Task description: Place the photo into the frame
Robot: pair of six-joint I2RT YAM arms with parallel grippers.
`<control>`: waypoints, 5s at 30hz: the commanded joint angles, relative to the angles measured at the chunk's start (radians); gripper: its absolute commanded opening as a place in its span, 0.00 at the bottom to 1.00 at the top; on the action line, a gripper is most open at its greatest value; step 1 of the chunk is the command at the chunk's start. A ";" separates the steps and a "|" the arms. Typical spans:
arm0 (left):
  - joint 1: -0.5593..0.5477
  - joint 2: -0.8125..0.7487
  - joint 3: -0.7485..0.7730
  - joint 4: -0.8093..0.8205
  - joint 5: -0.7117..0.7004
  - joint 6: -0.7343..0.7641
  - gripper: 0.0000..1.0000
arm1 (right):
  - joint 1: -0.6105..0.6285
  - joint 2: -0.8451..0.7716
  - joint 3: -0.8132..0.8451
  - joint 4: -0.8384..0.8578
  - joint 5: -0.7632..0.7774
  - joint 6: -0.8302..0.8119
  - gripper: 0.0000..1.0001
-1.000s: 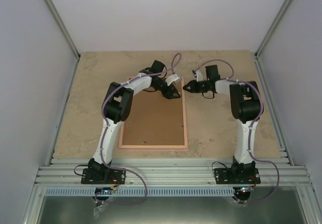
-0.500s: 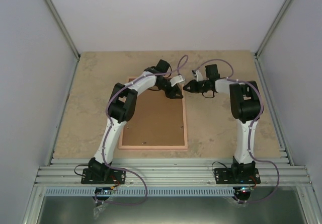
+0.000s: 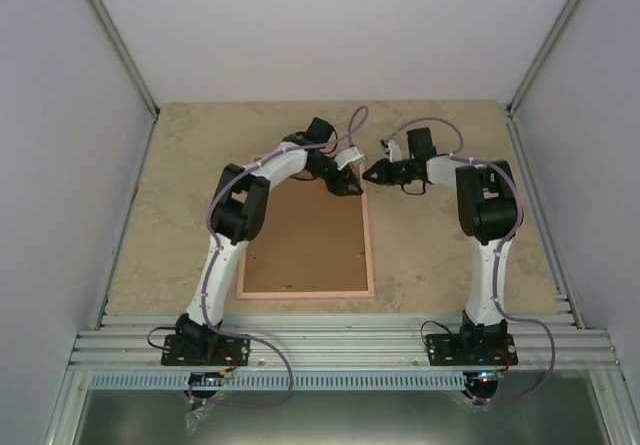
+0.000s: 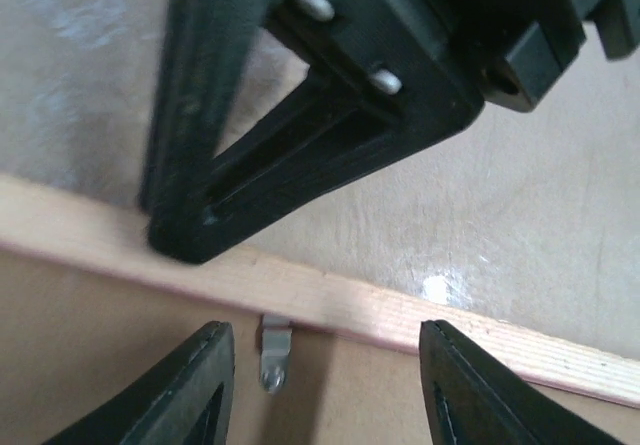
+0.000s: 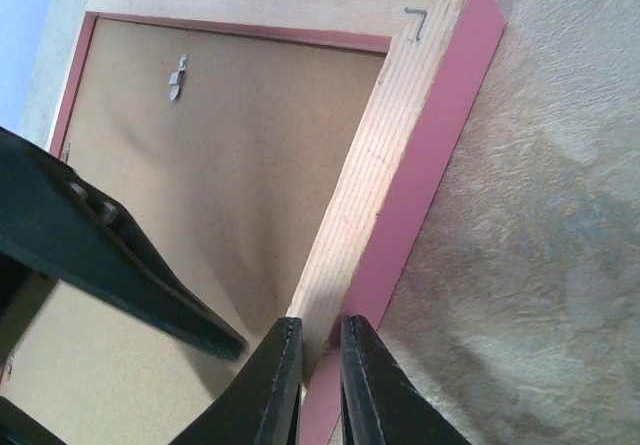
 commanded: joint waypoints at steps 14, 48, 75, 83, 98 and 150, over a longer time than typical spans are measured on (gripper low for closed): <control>0.138 -0.236 -0.150 0.206 -0.612 -0.307 0.73 | 0.027 -0.105 -0.006 -0.042 0.124 -0.067 0.36; 0.222 0.011 0.105 -0.079 -0.383 0.088 0.71 | 0.191 0.097 0.120 -0.030 0.194 0.038 0.06; 0.146 0.084 0.133 -0.069 -0.486 0.114 0.63 | 0.169 0.090 0.096 -0.040 0.192 0.040 0.06; 0.134 0.105 0.151 -0.053 -0.546 0.078 0.57 | 0.166 0.079 0.077 -0.031 0.192 0.044 0.06; 0.113 0.116 0.150 -0.018 -0.654 -0.010 0.45 | 0.165 0.068 0.056 -0.021 0.194 0.047 0.06; 0.362 -0.405 -0.549 0.017 -0.728 -0.613 0.50 | 0.138 0.039 0.058 -0.033 0.222 0.014 0.06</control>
